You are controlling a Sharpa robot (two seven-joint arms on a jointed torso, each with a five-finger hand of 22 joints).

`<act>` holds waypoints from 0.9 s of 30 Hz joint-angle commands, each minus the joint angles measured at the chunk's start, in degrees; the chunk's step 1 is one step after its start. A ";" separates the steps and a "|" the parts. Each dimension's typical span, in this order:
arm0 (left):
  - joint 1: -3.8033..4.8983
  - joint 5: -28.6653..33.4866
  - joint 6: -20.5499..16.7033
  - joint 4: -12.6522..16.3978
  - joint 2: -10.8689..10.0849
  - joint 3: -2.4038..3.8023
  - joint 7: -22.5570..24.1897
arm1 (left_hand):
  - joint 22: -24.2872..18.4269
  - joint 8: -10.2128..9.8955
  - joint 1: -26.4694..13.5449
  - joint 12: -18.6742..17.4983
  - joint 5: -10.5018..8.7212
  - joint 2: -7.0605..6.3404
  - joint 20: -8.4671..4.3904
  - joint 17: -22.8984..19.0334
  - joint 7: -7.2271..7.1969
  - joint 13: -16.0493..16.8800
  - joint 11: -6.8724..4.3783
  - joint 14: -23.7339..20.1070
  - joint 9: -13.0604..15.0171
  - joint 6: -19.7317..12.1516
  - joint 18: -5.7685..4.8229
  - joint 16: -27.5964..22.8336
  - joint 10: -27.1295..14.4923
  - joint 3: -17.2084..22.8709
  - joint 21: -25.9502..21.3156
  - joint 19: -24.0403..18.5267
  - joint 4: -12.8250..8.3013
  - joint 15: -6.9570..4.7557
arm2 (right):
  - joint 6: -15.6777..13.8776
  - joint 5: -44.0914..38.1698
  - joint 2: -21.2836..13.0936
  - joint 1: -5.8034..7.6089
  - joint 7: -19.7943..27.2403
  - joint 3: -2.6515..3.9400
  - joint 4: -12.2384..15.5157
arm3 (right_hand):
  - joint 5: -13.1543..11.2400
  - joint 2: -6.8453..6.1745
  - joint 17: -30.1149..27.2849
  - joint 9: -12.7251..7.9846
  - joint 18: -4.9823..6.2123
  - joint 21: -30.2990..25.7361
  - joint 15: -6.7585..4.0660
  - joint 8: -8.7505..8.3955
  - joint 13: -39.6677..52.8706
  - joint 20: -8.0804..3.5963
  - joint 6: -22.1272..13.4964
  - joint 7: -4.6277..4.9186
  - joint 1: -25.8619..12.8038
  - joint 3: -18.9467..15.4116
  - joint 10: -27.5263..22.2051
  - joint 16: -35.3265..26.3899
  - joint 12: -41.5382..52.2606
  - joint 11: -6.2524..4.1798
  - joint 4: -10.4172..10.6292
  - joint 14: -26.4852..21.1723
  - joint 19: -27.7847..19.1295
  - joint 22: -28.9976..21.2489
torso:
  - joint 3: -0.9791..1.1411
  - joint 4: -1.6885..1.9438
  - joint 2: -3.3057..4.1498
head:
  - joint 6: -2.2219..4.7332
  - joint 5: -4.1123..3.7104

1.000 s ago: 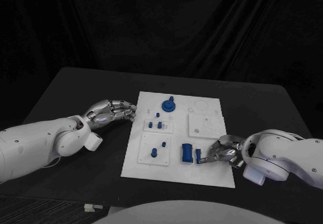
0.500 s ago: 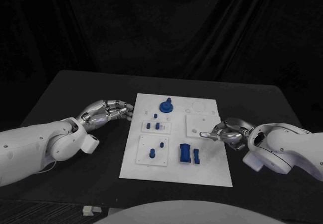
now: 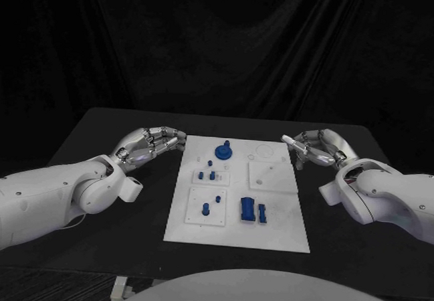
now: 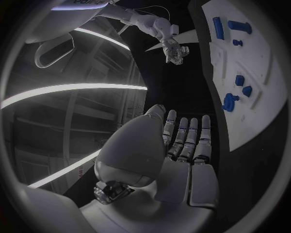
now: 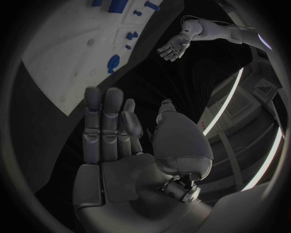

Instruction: Assemble the parts on the task board

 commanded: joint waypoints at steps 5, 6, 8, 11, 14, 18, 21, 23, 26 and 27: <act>0.15 0.40 -3.48 -0.17 0.46 0.05 6.02 | -5.15 -1.78 0.19 -3.73 -0.64 1.00 -1.07 -7.97 -0.03 -5.42 -2.43 -7.16 -0.41 -1.11 0.38 -12.16 -5.81 -3.14 -4.25 -7.30 -0.01 -1.99 | -5.19 13.43 1.02 -1.46 18.59 -0.02 -2.56 | 2.62 -5.52 -13.03 -8.80 -1.80 -19.53 9.12 -6.19 -18.33 6.56 -6.30 4.56 1.57 -0.35 -19.48 -19.47 -24.08 8.08 0.31 -17.72 -11.78 -14.40 | 0.40 0.22 -1.87 | -0.01 -0.64; 0.14 0.40 -3.48 -0.27 0.54 0.05 6.04 | -6.49 -2.78 0.39 -8.07 -0.62 1.17 -0.96 -10.68 0.03 -7.81 -2.78 -8.68 -0.78 -1.76 0.57 -17.08 -7.02 -3.67 -4.25 -9.06 -0.05 -2.25 | -4.53 14.57 1.13 -1.72 19.75 -0.02 -2.89 | 3.06 -6.76 -14.16 -9.76 -2.19 -21.13 10.08 -7.07 -19.99 7.26 -7.36 4.68 2.15 -1.16 -21.12 -20.76 -25.82 9.22 0.40 -19.79 -13.40 -15.61 | 0.40 0.22 -1.89 | -0.01 -0.81; 0.14 0.40 -3.43 -0.39 0.67 0.04 6.01 | -9.36 -4.54 0.84 -14.22 -0.52 1.53 -0.33 -13.35 -0.28 -11.66 -3.04 -9.39 -2.10 -2.11 0.97 -21.66 -7.66 -4.87 -4.14 -11.43 -0.15 -2.39 | -3.51 15.92 1.21 -2.13 21.17 -0.02 -3.27 | 4.31 -8.58 -16.79 -12.25 -3.02 -24.92 12.41 -9.18 -23.98 8.72 -9.59 5.22 3.07 -2.67 -24.08 -23.72 -29.39 11.35 0.40 -24.83 -17.39 -18.55 | 0.41 0.17 -2.04 | -0.01 -0.79; 0.01 0.01 -2.27 -0.52 0.59 -0.02 0.82 | -26.81 -11.79 -25.59 -24.90 -8.58 -0.64 -4.29 -18.90 -2.37 -16.70 -5.20 -11.24 -5.36 -10.63 -2.79 -26.54 -9.05 -0.95 -7.70 -13.86 -5.15 -4.55 | -3.04 11.12 1.28 -2.20 15.28 -0.02 -3.29 | 0.97 -5.03 -24.35 -24.80 -4.79 -31.32 10.03 -18.33 -37.37 5.61 -22.26 2.49 -14.68 1.47 -37.58 -27.95 -38.42 8.47 -4.95 -41.41 -33.64 -31.60 | 0.37 0.13 -1.72 | 0.01 -0.72; -0.05 0.32 -3.21 -0.22 0.66 0.24 0.64 | -30.98 -13.54 -31.87 -27.51 -10.41 -1.12 -5.23 -18.90 -3.03 -16.70 -5.74 -11.24 -6.16 -12.74 -2.79 -27.76 -9.05 -0.95 -7.70 -18.12 -6.23 -5.05 | -3.10 12.07 1.93 -2.37 15.53 0.55 -3.46 | -6.39 -1.76 -30.24 -35.49 -9.91 -31.32 2.75 -26.38 -47.95 1.10 -34.63 -4.13 -34.42 5.77 -51.28 -35.23 -45.80 4.15 -10.62 -57.26 -49.70 -42.84 | 0.42 -0.04 -1.65 | 0.48 -0.62; -0.25 1.26 -6.07 0.67 0.88 1.02 0.10 | -35.65 -15.48 -40.09 -30.19 -12.93 -1.89 -6.64 -18.90 -7.26 -16.70 -6.24 -11.24 -7.02 -15.36 -3.49 -28.75 -9.05 -0.95 -7.70 -18.12 -7.80 -9.14 | -3.29 14.93 3.87 -2.88 16.26 2.27 -3.98 | -6.39 3.37 -36.71 -41.35 -9.91 -31.32 2.75 -30.85 -53.78 -3.54 -41.38 -4.13 -45.55 10.30 -58.70 -35.23 -53.92 -0.23 -16.74 -65.83 -58.38 -49.00 | 0.58 -0.57 -1.46 | 1.91 -0.31; -0.48 2.39 -9.49 1.74 1.13 1.96 -0.54 | -38.65 -16.73 -45.38 -31.90 -14.56 -6.27 -7.39 -18.90 -7.26 -16.70 -10.32 -11.24 -7.56 -17.06 -3.76 -29.37 -9.05 -0.95 -7.70 -18.12 -8.77 -9.14 | -3.52 18.34 6.20 -3.48 17.15 4.32 -4.60 | -6.39 3.37 -36.71 -47.08 -9.91 -31.32 2.75 -35.17 -59.47 -3.54 -47.89 -4.13 -49.88 10.30 -61.58 -35.23 -53.92 -0.23 -16.74 -69.19 -61.78 -54.97 | 0.77 -1.21 -1.22 | 3.62 0.06; -0.73 3.59 -13.12 2.87 1.40 2.95 -1.23 | -40.95 -17.69 -49.42 -33.20 -15.80 -6.27 -7.90 -18.90 -7.26 -16.70 -10.32 -11.24 -7.98 -18.33 -4.38 -29.84 -9.05 -0.95 -7.70 -18.12 -9.52 -9.14 | -3.76 21.97 8.67 -4.12 18.08 6.51 -5.25 | -6.39 3.37 -36.71 -47.08 -9.91 -31.32 2.75 -35.17 -59.47 -3.54 -47.89 -4.13 -52.14 10.30 -65.85 -35.23 -53.92 -0.23 -16.74 -74.11 -66.78 -54.97 | 0.97 -1.89 -0.97 | 5.44 0.45; -1.08 5.30 -18.29 4.48 1.79 4.36 -2.21 | -43.47 -18.74 -53.86 -34.66 -17.16 -6.27 -8.69 -18.90 -7.26 -16.70 -10.32 -11.24 -12.01 -19.76 -4.38 -30.36 -9.05 -0.95 -7.70 -18.12 -10.34 -9.14 | -4.06 26.54 11.78 -4.93 19.26 9.26 -6.08 | -6.39 3.37 -36.71 -47.08 -9.91 -31.32 2.75 -35.17 -59.47 -3.54 -47.89 -4.13 -56.33 10.30 -65.85 -35.23 -53.92 -0.23 -16.74 -74.11 -66.78 -54.97 | 1.25 -2.85 -0.61 | 8.03 1.00; -1.20 5.90 -20.10 5.05 1.92 4.85 -2.55 | -44.28 -19.08 -55.27 -35.12 -17.59 -6.27 -8.85 -18.90 -7.26 -16.70 -10.32 -11.24 -12.01 -20.23 -4.81 -34.45 -9.05 -0.95 -7.70 -18.12 -10.61 -9.14 | -4.14 27.85 12.68 -5.17 19.60 10.04 -6.32 | -6.39 3.37 -36.71 -47.08 -9.91 -31.32 2.75 -35.17 -59.47 -3.54 -47.89 -4.13 -56.33 10.30 -65.85 -35.23 -53.92 -0.23 -16.74 -74.11 -66.78 -54.97 | 1.35 -3.18 -0.49 | 8.92 1.20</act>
